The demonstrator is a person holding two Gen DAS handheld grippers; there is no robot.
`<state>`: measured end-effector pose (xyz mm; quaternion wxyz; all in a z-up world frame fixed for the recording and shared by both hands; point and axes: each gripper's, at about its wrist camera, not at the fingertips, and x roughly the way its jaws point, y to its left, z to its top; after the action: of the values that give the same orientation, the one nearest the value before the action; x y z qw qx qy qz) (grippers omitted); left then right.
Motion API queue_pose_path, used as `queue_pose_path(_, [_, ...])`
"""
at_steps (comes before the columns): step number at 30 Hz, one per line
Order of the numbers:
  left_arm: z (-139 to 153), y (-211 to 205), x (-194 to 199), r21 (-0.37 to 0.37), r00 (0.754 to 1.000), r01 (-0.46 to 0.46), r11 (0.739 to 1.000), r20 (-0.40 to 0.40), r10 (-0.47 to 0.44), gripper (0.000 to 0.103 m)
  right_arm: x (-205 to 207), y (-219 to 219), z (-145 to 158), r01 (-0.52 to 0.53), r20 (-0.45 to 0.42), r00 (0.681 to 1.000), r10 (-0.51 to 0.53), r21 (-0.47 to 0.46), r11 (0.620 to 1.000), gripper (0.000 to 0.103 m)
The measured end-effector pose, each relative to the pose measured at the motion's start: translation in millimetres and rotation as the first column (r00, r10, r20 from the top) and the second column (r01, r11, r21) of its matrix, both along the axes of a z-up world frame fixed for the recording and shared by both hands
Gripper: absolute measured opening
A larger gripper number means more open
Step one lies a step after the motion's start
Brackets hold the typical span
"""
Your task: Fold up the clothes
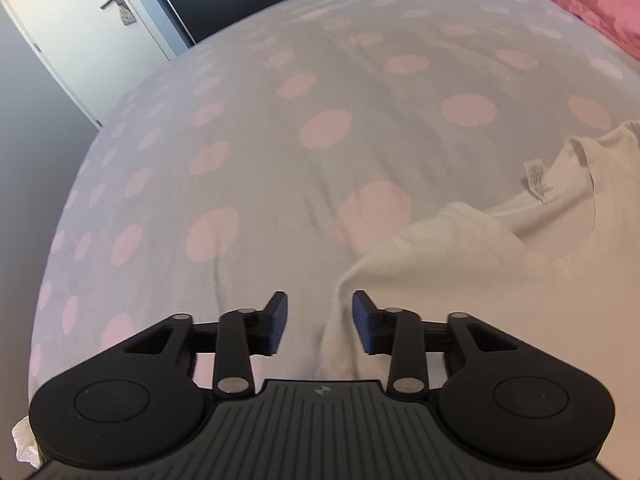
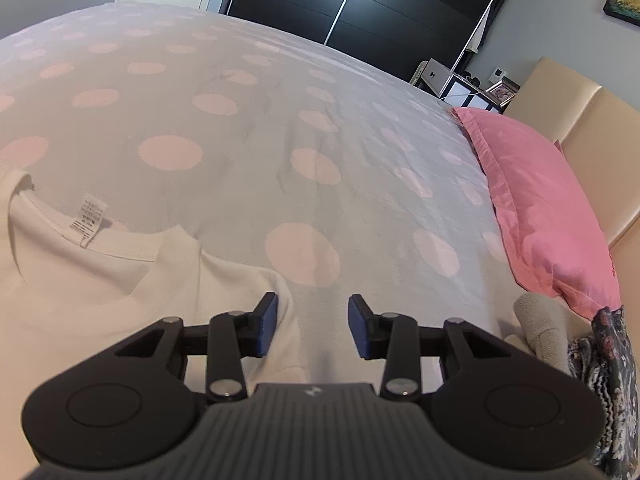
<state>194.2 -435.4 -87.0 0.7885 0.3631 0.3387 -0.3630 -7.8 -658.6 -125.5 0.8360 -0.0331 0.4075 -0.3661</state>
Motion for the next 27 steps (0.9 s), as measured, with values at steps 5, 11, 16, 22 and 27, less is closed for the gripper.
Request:
queue_pose_path(5, [35.7, 34.6, -15.7, -0.042, 1.0, -0.004, 0.999, 0.018, 0.004, 0.045, -33.8, 14.2, 26.4, -0.006, 0.004, 1.0, 0.006, 0.013, 1.0, 0.046])
queue_pose_path(11, [83.6, 87.4, -60.6, -0.091, 0.998, 0.035, 0.995, 0.059, -0.029, 0.045, -95.6, 47.8, 71.0, -0.041, 0.08, 0.996, 0.038, 0.044, 0.998, 0.046])
queue_pose_path(16, [124.9, 136.5, -104.3, -0.189, 0.998, 0.038, 0.981, 0.064, -0.027, 0.045, -151.6, 84.5, 108.4, -0.072, 0.168, 0.984, 0.061, 0.057, 0.996, 0.046])
queue_pose_path(22, [148.5, 186.8, -147.2, -0.28, 0.999, 0.014, 0.96, 0.048, 0.0, 0.045, -216.7, 133.6, 133.7, -0.096, 0.249, 0.967, 0.062, 0.129, 0.987, 0.045])
queue_pose_path(27, [130.5, 218.2, -171.3, -0.275, 1.0, -0.027, 0.961, -0.021, 0.022, 0.045, -264.9, 169.8, 134.5, -0.097, 0.28, 0.959, 0.038, 0.201, 0.975, 0.045])
